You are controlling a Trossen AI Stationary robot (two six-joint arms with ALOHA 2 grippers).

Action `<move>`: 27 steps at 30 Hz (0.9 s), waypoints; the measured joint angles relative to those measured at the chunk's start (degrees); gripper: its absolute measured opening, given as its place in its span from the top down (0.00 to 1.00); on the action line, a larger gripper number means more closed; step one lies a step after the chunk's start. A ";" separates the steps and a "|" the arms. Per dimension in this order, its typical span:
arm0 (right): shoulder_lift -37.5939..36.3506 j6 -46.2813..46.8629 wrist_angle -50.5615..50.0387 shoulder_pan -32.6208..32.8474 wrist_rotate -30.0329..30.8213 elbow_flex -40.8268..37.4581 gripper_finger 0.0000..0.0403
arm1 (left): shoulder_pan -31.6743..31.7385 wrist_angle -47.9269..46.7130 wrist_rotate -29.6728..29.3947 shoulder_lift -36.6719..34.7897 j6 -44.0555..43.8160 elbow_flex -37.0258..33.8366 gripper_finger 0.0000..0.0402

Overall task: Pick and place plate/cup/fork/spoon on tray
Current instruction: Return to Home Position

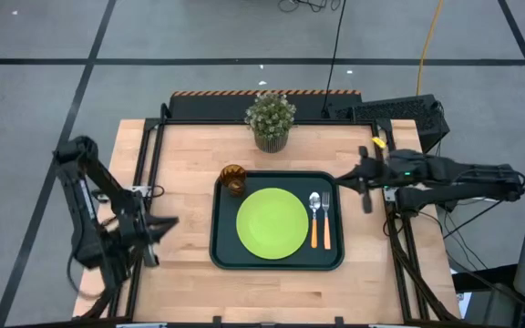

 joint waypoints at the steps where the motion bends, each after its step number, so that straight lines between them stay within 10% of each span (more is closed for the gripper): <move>1: -1.61 0.03 0.05 0.30 -0.04 -0.39 1.00 | 0.09 0.04 -0.09 -2.14 -1.76 -2.72 0.91; 7: -8.77 4.36 3.31 2.22 -1.69 -9.24 1.00 | 3.92 2.08 -0.57 -12.07 -8.15 -15.25 0.91; 17: -20.22 7.21 10.95 3.04 -2.55 -21.34 1.00 | 4.19 6.61 -0.70 -13.56 -3.65 -16.92 0.95; 27: -33.71 9.28 10.56 3.17 -4.58 -31.22 1.00 | 8.43 54.12 2.78 -10.31 40.31 -16.92 0.99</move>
